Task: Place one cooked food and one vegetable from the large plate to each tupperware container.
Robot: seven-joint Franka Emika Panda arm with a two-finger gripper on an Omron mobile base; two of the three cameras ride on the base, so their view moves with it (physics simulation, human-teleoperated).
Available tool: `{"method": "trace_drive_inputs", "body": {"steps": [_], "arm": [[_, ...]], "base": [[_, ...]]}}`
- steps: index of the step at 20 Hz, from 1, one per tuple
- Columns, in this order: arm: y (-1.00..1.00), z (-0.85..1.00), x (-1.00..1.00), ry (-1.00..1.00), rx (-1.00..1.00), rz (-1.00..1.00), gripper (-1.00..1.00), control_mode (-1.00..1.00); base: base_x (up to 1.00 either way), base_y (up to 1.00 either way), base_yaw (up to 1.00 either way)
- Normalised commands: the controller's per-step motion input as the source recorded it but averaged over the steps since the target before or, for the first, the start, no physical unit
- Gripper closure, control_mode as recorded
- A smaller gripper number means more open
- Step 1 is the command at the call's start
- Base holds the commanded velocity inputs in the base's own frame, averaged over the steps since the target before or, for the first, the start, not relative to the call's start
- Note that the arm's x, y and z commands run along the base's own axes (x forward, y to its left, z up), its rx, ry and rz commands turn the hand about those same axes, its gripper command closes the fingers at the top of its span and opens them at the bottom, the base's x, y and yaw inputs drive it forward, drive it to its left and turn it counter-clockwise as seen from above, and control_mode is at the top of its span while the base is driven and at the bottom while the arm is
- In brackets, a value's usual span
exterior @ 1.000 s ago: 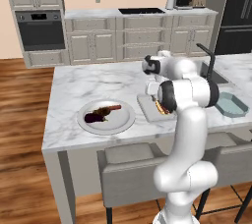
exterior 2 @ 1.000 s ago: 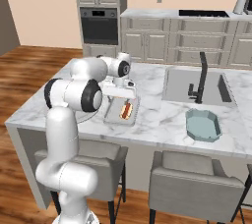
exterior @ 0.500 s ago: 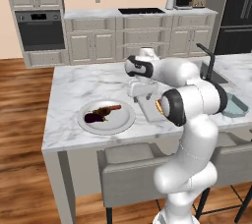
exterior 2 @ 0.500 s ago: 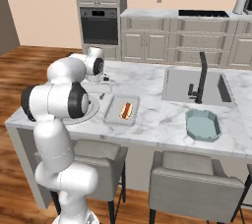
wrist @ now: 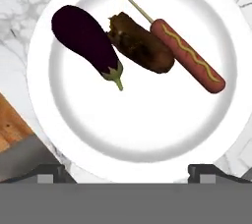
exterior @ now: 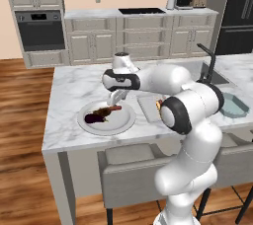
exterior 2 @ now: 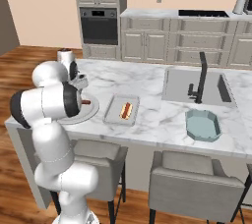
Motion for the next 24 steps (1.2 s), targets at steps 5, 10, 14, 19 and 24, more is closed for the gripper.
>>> {"method": "trace_drive_inputs", "body": {"steps": [5, 10, 14, 19, 24], "arm": [[0.79, -0.03, 0.30, -0.09, 0.02, 0.10, -1.00, -1.00], [0.66, -0.06, 0.18, 0.02, -0.05, 0.00, -1.00, -1.00], [0.60, -0.24, 0.40, 0.20, -0.09, 0.00, -1.00, -1.00], [0.30, -0.22, 0.50, 0.22, -0.07, 0.00, -1.00, -1.00], [0.19, -0.26, 0.22, 0.01, -0.04, 0.03, -1.00, -1.00]], "base": [[0.00, 0.00, 0.00], [0.00, 0.00, 0.00], [0.00, 0.00, 0.00], [0.00, 0.00, 0.00], [0.00, 0.00, 0.00]]}}
